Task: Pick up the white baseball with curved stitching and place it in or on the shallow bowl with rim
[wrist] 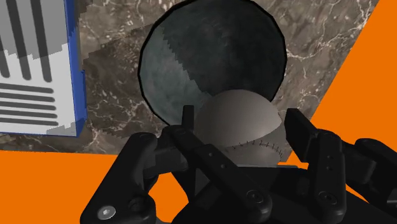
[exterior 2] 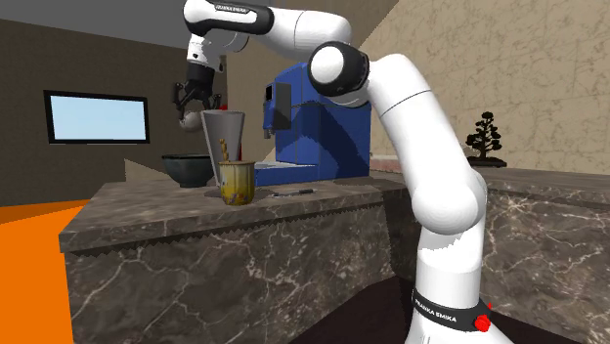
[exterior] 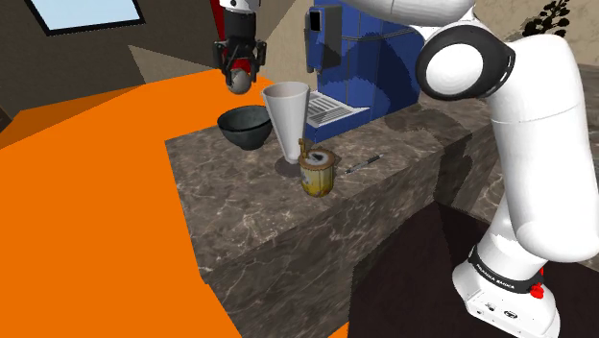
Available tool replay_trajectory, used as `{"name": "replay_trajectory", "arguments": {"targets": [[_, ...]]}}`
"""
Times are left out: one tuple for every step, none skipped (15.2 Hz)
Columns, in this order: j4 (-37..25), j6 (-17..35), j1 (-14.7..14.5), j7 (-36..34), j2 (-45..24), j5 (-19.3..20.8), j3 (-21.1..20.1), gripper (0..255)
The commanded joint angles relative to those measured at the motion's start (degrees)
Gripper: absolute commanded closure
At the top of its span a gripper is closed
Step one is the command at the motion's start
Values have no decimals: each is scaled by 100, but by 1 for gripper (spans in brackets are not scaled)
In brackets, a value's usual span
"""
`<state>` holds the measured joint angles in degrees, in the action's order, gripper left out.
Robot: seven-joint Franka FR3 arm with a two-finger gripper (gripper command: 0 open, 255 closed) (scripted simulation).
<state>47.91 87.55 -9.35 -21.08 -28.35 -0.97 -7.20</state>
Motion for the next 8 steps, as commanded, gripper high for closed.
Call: {"name": "replay_trajectory", "arguments": {"targets": [[98, 133, -25, -29, -26, 9, -2, 255], [336, 276, -9, -20, 69, -2, -4, 255], [552, 409, 4, -11, 152, -13, -5, 255], [750, 534, 16, -3, 224, -22, -6, 255], [934, 653, 26, 5, 289, -30, -6, 255], [1105, 767, 36, 12, 347, -38, -6, 255], [1267, 876, 44, 20, 399, -45, -6, 255], [1420, 982, 52, 27, 446, -52, -7, 255]]}}
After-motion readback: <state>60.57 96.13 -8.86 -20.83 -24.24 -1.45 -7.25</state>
